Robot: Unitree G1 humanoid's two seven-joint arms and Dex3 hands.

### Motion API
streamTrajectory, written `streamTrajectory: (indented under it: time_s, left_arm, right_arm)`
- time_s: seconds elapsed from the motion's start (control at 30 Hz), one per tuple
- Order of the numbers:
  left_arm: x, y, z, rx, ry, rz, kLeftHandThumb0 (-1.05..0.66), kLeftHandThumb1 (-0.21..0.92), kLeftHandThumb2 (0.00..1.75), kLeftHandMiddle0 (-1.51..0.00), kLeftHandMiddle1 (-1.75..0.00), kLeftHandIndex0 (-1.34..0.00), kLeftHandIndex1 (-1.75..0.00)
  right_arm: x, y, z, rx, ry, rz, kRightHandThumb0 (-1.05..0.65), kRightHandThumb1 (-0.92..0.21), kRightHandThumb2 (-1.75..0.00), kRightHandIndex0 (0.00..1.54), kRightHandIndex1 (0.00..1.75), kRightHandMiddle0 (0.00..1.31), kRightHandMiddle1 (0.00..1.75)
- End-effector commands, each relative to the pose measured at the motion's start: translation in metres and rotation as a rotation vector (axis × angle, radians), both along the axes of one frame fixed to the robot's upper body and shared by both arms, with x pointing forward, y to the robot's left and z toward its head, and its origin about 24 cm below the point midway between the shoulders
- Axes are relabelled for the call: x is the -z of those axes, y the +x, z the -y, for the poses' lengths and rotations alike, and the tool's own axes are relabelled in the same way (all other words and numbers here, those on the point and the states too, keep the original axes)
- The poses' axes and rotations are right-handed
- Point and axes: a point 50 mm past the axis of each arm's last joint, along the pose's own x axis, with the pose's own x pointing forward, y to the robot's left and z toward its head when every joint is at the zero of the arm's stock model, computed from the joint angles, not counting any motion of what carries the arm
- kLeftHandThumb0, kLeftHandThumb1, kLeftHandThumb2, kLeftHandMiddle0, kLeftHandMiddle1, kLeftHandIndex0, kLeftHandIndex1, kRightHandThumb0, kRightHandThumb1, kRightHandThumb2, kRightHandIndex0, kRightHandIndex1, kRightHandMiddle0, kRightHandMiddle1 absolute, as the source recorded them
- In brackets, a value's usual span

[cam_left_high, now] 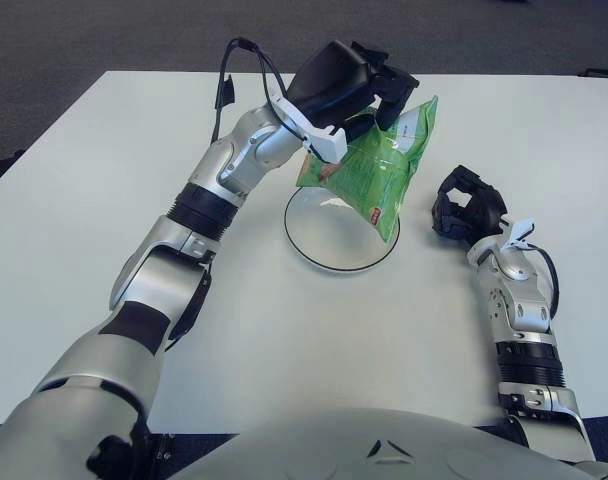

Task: Put the snack into the plate.

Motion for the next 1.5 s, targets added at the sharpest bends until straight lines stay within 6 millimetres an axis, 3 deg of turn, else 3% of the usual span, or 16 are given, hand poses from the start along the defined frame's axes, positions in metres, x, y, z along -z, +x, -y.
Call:
streamTrajectory:
  time_s: [0.0, 0.53, 0.73, 0.8, 0.93, 1.1, 1.23, 1.33, 1.47]
  left_arm:
    - [0.005, -0.002, 0.001, 0.017, 0.008, -0.031, 0.57, 0.08, 1.60, -0.81, -1.75, -1.06, -1.75]
    - [0.014, -0.005, 0.007, -0.020, 0.155, -0.098, 0.55, 0.12, 1.56, -0.77, -1.75, -1.00, -1.75]
    - [0.016, -0.006, 0.007, -0.059, 0.282, -0.091, 0.52, 0.19, 1.47, -0.71, -1.75, -0.82, -1.75]
    - [0.017, -0.006, 0.008, -0.080, 0.327, -0.095, 0.26, 0.14, 1.50, -0.75, -1.75, -0.72, -1.67]
    - [0.018, -0.005, 0.007, -0.111, 0.391, -0.129, 0.05, 0.29, 1.35, -0.55, -1.75, -0.53, -1.73]
    - [0.020, -0.005, 0.007, -0.105, 0.483, -0.180, 0.01, 0.44, 1.18, -0.42, -1.75, -0.40, -1.74]
    - [0.020, -0.005, 0.007, -0.099, 0.577, -0.206, 0.00, 0.53, 1.06, -0.35, -1.75, -0.33, -1.74]
    - [0.020, -0.005, 0.007, -0.098, 0.623, -0.207, 0.29, 0.43, 1.18, -0.48, -1.75, -0.11, -1.50]
    - [0.020, -0.006, 0.007, -0.092, 0.668, -0.204, 0.39, 0.43, 1.17, -0.51, -1.74, -0.03, -1.30]
  right_arm:
    - [0.038, -0.015, -0.001, 0.012, 0.032, -0.187, -0.49, -0.29, -1.35, 1.30, 1.75, 0.64, 1.75]
    - [0.038, -0.014, -0.002, 0.001, 0.021, -0.184, -0.50, -0.27, -1.37, 1.31, 1.75, 0.65, 1.75]
    - [0.037, -0.014, -0.003, 0.002, 0.033, -0.182, -0.50, -0.27, -1.37, 1.30, 1.75, 0.65, 1.75]
    - [0.037, -0.015, -0.003, 0.004, 0.033, -0.182, -0.50, -0.27, -1.37, 1.30, 1.75, 0.65, 1.75]
    - [0.037, -0.015, -0.003, 0.005, 0.031, -0.182, -0.50, -0.27, -1.37, 1.30, 1.75, 0.65, 1.75]
    - [0.037, -0.015, -0.003, 0.001, 0.036, -0.180, -0.50, -0.27, -1.37, 1.30, 1.75, 0.65, 1.75]
    - [0.037, -0.015, -0.003, 0.000, 0.034, -0.182, -0.50, -0.27, -1.37, 1.30, 1.75, 0.65, 1.75]
    - [0.036, -0.015, -0.003, 0.001, 0.031, -0.184, -0.50, -0.27, -1.37, 1.30, 1.75, 0.65, 1.75]
    - [0.036, -0.015, -0.003, -0.002, 0.028, -0.183, -0.50, -0.27, -1.37, 1.31, 1.75, 0.65, 1.75]
